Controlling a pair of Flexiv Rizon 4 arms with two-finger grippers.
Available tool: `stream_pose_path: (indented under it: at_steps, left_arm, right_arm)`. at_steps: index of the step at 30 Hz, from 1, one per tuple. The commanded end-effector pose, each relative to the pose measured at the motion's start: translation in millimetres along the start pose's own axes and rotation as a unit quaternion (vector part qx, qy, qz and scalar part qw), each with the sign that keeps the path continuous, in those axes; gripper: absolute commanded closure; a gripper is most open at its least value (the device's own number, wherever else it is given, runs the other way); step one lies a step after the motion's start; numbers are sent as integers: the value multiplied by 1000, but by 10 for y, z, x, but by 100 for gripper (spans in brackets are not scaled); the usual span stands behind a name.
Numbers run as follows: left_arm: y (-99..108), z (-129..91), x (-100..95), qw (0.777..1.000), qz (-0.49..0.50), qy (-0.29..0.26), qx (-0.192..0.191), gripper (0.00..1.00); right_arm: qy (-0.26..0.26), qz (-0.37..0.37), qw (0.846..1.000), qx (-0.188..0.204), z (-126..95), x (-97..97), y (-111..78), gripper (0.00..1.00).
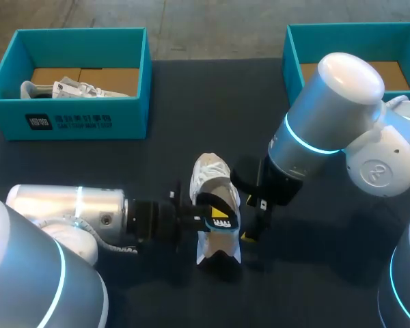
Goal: Take the shoe out of the shoebox, open the shoe tongue, remove and reinsert the insole, then place the shoe into the shoebox
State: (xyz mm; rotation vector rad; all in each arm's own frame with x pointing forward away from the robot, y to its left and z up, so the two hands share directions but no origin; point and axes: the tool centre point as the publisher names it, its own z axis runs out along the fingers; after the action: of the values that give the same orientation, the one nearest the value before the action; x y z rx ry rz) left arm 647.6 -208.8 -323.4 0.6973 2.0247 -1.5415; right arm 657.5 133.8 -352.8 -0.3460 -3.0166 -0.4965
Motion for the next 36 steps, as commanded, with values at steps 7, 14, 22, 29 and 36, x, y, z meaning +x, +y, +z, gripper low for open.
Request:
stream_pose_path:
  at_steps: [7, 14, 22, 29, 36]
  left_arm:
    - [232, 40, -25, 1000, -2, -7, -20, 100]
    - [371, 79, -53, 999, -5, -11, -41, 100]
    - [420, 100, -60, 998, -8, -13, -55, 100]
    - [366, 48, -48, 999, -20, -9, -37, 74]
    - [270, -47, -48, 999, -20, -12, -21, 68]
  right_arm:
    - [-2, 1, 1000, 1, 9, 16, 1, 0]
    - [-2, 1, 1000, 1, 9, 16, 1, 0]
    - [-2, 1, 1000, 1, 9, 16, 1, 0]
    - [-2, 1, 1000, 1, 9, 16, 1, 0]
    - [-2, 1, 1000, 1, 9, 16, 1, 0]
